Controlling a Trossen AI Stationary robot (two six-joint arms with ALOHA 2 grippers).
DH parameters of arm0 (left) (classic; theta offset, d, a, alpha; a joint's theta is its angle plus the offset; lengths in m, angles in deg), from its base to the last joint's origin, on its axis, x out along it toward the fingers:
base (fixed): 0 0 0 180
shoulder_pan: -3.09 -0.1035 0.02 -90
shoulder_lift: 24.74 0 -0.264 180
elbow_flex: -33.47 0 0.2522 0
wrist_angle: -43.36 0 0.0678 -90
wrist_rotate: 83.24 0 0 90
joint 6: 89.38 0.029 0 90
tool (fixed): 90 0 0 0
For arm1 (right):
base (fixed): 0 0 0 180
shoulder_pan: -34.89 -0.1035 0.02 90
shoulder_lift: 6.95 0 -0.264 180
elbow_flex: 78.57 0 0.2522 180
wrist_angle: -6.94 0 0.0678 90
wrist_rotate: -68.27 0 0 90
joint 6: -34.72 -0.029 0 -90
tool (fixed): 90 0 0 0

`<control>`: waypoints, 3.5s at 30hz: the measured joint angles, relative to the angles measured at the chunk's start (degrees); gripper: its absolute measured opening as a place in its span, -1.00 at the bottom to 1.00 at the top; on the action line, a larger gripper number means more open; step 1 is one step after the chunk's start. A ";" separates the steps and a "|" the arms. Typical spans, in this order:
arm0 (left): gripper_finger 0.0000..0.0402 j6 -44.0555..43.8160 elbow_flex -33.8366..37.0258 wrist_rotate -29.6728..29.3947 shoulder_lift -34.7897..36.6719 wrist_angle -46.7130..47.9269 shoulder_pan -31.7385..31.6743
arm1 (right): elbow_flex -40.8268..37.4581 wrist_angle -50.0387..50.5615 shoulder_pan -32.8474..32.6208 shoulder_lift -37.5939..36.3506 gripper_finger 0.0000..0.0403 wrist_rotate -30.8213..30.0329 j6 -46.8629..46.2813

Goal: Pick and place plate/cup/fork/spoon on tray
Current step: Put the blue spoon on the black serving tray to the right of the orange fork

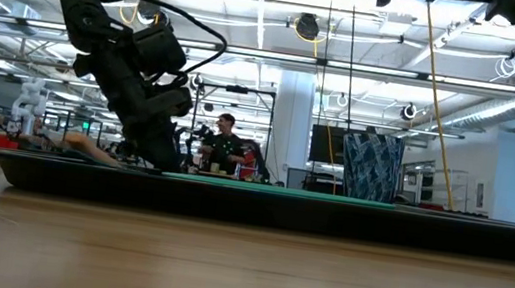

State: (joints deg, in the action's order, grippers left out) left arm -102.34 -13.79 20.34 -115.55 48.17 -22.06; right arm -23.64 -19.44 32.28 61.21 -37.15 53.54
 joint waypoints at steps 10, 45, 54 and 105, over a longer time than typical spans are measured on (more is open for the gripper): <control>-0.97 -4.46 0.02 -0.13 0.00 -0.19 1.01 | 0.00 0.16 0.00 0.00 -0.57 0.01 -0.08; -0.99 -9.90 0.07 -6.15 7.61 9.51 2.95 | 0.00 1.84 -0.11 0.00 -0.57 0.24 -0.32; -0.99 -17.53 0.07 -8.92 7.61 9.57 2.95 | 0.00 2.08 -0.11 0.00 -0.57 0.24 -0.34; -0.70 -26.78 0.04 -14.16 7.61 10.93 7.84 | 0.02 4.88 -0.11 -2.27 -0.57 0.26 1.54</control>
State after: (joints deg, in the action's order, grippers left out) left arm -129.12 -13.75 6.18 -107.94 59.10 -14.23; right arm -23.62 -14.56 32.17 58.93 -36.89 55.08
